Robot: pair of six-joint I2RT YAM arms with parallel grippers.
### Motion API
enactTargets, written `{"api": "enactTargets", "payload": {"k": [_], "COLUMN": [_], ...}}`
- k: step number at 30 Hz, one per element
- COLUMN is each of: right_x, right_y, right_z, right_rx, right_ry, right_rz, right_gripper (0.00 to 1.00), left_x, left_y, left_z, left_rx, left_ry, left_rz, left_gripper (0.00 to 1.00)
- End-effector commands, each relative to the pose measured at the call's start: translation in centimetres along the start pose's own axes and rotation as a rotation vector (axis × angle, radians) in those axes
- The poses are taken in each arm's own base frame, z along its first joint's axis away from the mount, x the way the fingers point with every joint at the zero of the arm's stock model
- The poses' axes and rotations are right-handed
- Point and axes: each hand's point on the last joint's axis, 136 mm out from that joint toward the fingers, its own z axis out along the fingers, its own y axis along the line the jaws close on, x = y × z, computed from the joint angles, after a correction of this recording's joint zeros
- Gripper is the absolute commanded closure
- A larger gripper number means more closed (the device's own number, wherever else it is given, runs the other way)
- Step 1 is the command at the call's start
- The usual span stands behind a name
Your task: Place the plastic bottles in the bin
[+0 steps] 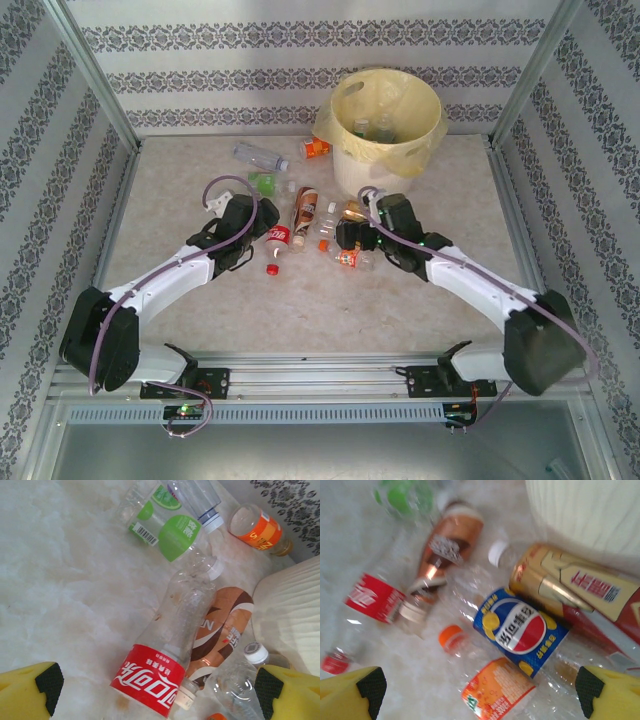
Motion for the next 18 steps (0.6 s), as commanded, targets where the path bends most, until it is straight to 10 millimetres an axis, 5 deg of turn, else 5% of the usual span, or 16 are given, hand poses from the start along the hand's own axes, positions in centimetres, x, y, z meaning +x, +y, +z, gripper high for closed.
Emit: {"api": "enactTargets", "payload": {"k": [1, 7, 18], "right_x": [0.5, 3.9, 9.1], "right_y": [1.0, 0.4, 2.0], "right_z": [1.7, 4.2, 4.5], "right_rx": [0.015, 0.124, 0.062], "right_ry": [0.036, 0.150, 0.327], "right_rz": [-0.094, -0.149, -0.189], "right_gripper": [0.02, 0.03, 0.04], "left_x": [0.2, -0.1, -1.0], "left_y": [2.3, 2.9, 3.9], "left_z": [0.3, 0.1, -0.7], "left_rx": [-0.082, -0.099, -0.130], "left_ry": [-0.008, -0.018, -0.054], "left_rz": [-0.014, -0.014, -0.033], "left_gripper": [0.00, 0.01, 0.01]}}
